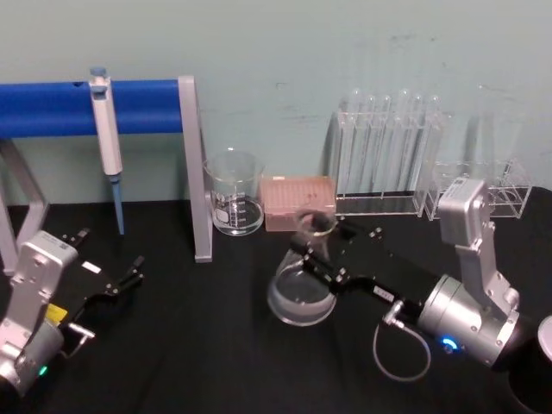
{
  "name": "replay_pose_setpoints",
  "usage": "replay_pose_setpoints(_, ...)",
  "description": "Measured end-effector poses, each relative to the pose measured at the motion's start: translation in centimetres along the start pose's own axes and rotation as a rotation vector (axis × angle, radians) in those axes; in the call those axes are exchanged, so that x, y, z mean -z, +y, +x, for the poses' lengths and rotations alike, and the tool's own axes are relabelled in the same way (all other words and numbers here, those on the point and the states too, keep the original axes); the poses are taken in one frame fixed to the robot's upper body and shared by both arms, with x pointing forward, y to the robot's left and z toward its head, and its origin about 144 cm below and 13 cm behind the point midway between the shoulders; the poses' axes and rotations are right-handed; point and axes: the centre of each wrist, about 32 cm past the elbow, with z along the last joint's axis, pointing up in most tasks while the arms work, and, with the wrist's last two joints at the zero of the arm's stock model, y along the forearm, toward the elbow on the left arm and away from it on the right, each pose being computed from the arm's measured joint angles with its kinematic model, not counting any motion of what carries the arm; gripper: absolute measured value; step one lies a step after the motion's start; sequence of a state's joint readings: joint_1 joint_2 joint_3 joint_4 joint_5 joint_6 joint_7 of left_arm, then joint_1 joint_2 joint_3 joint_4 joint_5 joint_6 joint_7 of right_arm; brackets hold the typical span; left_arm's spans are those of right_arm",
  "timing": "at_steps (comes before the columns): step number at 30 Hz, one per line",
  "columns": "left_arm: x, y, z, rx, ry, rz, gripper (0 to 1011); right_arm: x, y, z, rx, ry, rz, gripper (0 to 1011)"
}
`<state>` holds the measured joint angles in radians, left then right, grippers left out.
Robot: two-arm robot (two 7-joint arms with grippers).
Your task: Grasp the erlenmeyer flask with one hand, shake it three times, then place it back.
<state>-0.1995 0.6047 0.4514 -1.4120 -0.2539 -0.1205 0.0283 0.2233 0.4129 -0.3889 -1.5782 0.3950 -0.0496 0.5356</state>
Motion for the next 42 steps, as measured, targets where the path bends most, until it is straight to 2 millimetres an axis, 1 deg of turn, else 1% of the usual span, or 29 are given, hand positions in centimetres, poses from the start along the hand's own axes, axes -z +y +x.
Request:
replay_pose_setpoints(10, 0.0, 0.0, 0.0, 0.000, 0.000, 0.000, 1001, -0.1, 0.1, -0.8, -0.129, -0.005, 0.010, 449)
replay_pose_setpoints(17, 0.0, 0.0, 0.0, 0.000, 0.000, 0.000, 1001, -0.2, 0.2, -1.1, -0.150, -0.007, 0.010, 449)
replay_pose_setpoints(29, 0.0, 0.0, 0.0, 0.000, 0.000, 0.000, 1001, -0.1, 0.1, -1.2, -0.058, -0.012, 0.019, 449)
replay_pose_setpoints(35, 0.0, 0.0, 0.0, 0.000, 0.000, 0.000, 1001, 0.0, -0.2, -0.6, 0.049, -0.020, 0.016, 449)
replay_pose_setpoints(42, 0.0, 0.0, 0.0, 0.000, 0.000, 0.000, 1001, 0.2, -0.7, 0.6, 0.175, -0.026, 0.003, 449)
